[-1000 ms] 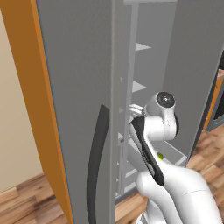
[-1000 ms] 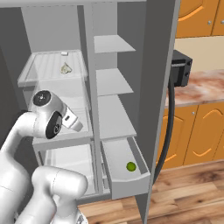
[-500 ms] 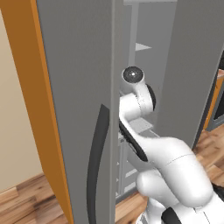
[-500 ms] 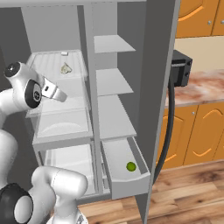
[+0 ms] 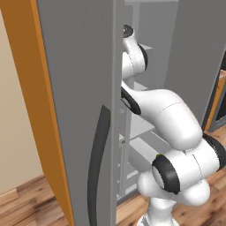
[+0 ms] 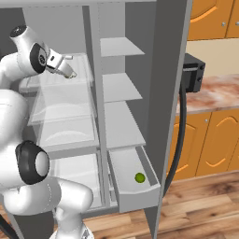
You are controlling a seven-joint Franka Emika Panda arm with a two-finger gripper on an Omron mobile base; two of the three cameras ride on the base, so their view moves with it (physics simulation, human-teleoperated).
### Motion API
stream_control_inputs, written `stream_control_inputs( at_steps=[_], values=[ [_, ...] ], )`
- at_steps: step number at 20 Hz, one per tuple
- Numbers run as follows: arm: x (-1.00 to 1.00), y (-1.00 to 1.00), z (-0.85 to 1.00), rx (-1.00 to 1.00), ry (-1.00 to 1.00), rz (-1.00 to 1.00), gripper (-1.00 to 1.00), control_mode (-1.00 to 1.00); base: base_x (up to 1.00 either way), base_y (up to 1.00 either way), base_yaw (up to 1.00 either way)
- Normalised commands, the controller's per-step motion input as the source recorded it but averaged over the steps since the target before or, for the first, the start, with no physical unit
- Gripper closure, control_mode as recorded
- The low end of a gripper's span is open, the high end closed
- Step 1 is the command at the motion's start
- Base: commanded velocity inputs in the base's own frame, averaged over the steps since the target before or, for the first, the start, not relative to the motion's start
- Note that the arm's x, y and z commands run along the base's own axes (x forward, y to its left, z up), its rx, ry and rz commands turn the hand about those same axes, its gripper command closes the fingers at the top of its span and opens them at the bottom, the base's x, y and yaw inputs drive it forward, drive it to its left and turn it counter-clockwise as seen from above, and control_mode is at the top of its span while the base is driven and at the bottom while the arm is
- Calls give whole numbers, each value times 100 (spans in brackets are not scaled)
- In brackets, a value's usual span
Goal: Take the lime and garlic from the fridge shelf and place them in the freezer drawer to begin freezing them.
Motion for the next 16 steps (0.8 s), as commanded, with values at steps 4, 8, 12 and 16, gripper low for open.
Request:
stream_control_inputs(
  at_steps=[4, 8, 12, 16],
  values=[
    [8, 7, -47, 5, 1, 0, -100, -100, 0, 0, 0],
    [24, 21, -21, 14, 0, 1, -100, -100, 0, 0, 0],
    [49, 46, 0, 2, 0, 0, -100, -100, 0, 0, 0],
    [64, 30, -9, 0, 0, 1, -100, -100, 0, 0, 0]
  ],
)
